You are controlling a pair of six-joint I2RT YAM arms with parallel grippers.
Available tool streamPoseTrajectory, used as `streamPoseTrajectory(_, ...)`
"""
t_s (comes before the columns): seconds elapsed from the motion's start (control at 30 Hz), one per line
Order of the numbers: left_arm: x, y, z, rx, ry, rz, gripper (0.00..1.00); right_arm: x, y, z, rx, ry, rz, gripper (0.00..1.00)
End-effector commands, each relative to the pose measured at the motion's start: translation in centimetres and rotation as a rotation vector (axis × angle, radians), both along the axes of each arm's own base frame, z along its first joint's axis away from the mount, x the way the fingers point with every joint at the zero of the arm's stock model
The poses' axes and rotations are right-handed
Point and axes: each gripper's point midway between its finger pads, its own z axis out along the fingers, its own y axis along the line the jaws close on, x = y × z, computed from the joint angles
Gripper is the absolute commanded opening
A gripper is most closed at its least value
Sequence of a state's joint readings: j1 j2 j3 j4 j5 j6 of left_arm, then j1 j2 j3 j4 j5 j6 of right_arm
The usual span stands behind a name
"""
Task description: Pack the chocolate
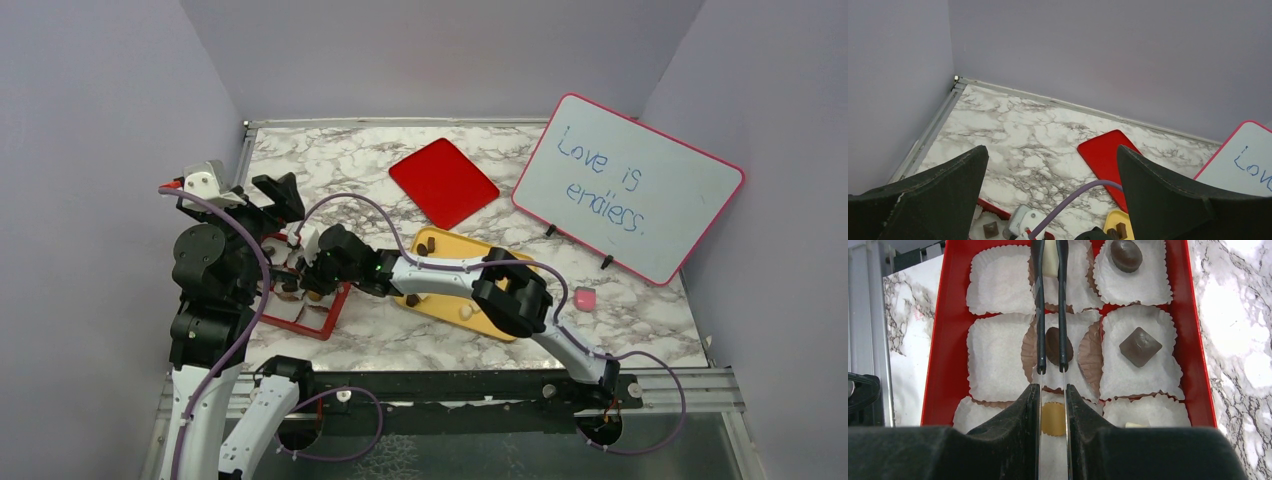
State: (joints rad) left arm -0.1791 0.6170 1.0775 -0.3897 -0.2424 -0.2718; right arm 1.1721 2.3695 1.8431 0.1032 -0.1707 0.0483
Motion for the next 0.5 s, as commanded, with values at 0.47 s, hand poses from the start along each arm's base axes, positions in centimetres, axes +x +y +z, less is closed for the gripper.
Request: streamPoseTrajectory(0.47,0.4,1.7,0.4,0.045,-0.015,0.093,0.99,0.7,1.0,1.2,0.031,-0.065,-0.008,0.36)
